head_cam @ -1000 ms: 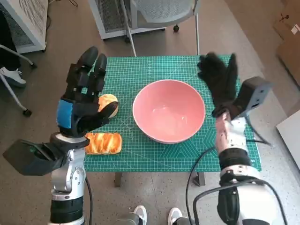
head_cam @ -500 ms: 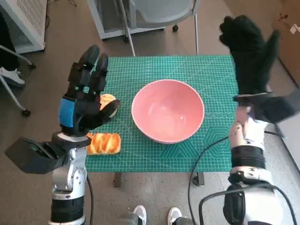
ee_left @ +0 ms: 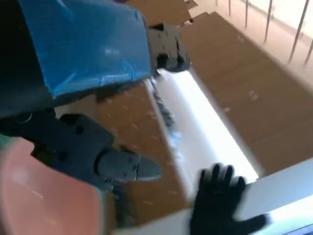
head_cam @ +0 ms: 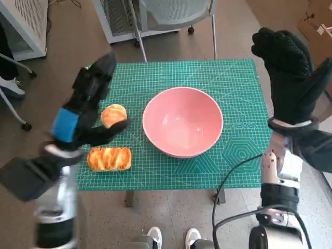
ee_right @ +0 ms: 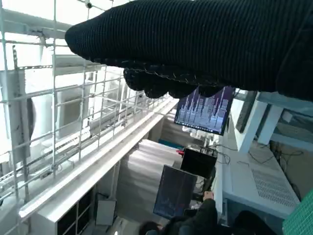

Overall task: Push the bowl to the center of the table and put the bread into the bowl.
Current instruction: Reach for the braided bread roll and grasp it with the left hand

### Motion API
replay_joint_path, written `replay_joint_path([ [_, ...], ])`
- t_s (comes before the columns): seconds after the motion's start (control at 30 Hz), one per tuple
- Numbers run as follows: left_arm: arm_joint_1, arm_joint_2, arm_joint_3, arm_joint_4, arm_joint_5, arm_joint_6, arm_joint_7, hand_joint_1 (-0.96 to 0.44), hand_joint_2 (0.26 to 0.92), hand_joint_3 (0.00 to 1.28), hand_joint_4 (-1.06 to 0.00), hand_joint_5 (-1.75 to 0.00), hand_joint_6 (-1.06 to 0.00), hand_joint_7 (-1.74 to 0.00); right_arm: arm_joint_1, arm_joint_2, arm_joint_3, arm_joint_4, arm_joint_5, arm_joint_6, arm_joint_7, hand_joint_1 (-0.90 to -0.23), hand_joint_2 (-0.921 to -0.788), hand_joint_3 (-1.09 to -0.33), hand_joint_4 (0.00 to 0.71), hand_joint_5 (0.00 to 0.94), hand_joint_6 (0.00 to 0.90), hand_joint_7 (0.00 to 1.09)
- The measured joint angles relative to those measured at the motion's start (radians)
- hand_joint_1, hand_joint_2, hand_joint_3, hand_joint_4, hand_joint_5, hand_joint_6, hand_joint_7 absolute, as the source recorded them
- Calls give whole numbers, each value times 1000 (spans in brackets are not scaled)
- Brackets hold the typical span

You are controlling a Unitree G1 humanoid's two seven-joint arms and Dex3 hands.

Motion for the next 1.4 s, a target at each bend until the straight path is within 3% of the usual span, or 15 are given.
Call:
replay_joint_path([
  [0.13,46,128,-1,-105,118,142,-48,-182,735,66,-31,-2,-123,-218,-1,4,7,-7,0,0,0,-600,-921,-648,314,15,378,42],
  [0.27,79,263,-3,-198,205,313,-114,-111,724,17,-28,-1,-213,-97,-1,2,6,-7,0,0,0,-600,-921,-647,316,13,379,39],
  [0.5,106,435,-41,-351,307,621,-211,-41,716,1,-59,-10,-266,-50,-4,3,8,0,0,0,0,-600,-921,-646,322,12,381,36],
  [0.67,109,526,-124,-464,374,811,-265,-7,714,0,-86,-13,-283,-36,-14,9,13,28,1,1,0,-605,-921,-644,326,12,384,35],
  [0.93,107,543,-248,-474,441,893,-273,-5,715,1,-96,-6,-291,-20,-22,19,18,47,12,1,3,-600,-921,-639,338,13,393,35],
  [1.4,83,542,-380,-369,531,898,-276,-36,718,1,-95,0,-282,-2,-25,20,20,59,29,0,20,-592,-921,-631,344,9,400,30],
])
